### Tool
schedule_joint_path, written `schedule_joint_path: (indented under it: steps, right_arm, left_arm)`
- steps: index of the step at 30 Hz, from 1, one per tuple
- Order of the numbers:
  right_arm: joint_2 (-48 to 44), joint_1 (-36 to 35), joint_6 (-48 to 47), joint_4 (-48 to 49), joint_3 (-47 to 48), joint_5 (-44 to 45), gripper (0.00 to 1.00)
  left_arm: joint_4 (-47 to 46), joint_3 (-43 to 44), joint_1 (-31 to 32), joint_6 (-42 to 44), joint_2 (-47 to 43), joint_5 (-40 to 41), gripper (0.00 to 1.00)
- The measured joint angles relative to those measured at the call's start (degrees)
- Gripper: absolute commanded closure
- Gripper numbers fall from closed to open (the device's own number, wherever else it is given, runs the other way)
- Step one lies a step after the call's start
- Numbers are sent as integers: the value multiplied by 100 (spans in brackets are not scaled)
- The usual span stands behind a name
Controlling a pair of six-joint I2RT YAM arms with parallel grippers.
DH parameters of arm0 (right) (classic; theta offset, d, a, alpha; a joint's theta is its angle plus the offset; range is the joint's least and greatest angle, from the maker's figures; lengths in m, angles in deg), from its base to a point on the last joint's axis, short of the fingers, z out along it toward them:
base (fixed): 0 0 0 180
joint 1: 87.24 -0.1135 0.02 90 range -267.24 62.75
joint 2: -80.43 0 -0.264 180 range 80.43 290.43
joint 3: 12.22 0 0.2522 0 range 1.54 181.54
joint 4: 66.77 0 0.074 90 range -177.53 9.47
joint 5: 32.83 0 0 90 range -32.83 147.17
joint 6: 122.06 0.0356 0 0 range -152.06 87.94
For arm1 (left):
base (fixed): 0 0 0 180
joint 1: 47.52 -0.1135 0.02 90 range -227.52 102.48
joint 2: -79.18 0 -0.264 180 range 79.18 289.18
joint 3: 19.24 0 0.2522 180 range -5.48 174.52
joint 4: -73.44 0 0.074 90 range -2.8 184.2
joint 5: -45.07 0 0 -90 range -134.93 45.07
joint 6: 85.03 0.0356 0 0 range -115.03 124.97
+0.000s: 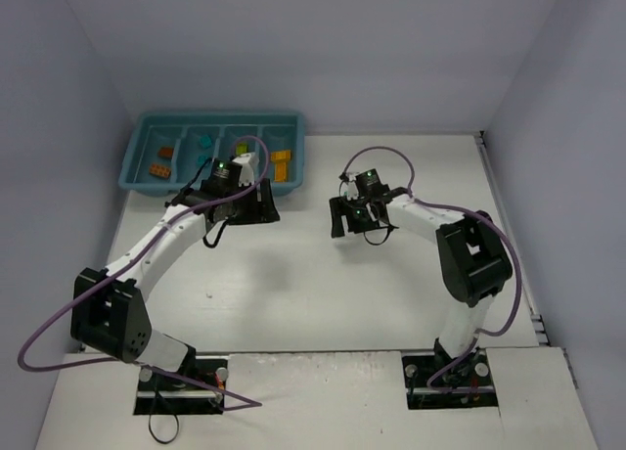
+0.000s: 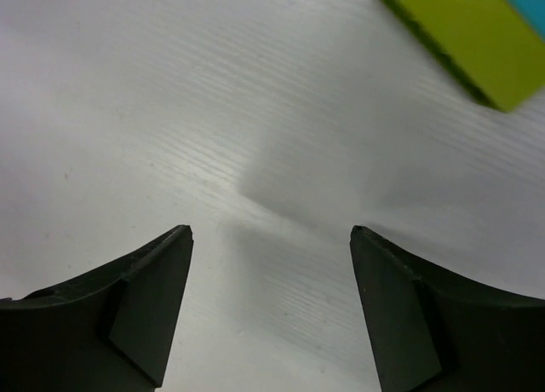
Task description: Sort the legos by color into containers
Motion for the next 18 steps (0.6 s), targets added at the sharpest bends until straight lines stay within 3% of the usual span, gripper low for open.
schedule_joint_path:
  steps: [6, 18]
  right_arm:
    - [-476, 70, 238, 22, 92, 1049, 0]
    - [354, -203, 1661, -236, 1049, 2520, 4]
  left_arm:
    - [-20, -39, 2, -11, 13, -7, 38]
    - [-28, -68, 63, -55, 15, -7, 38]
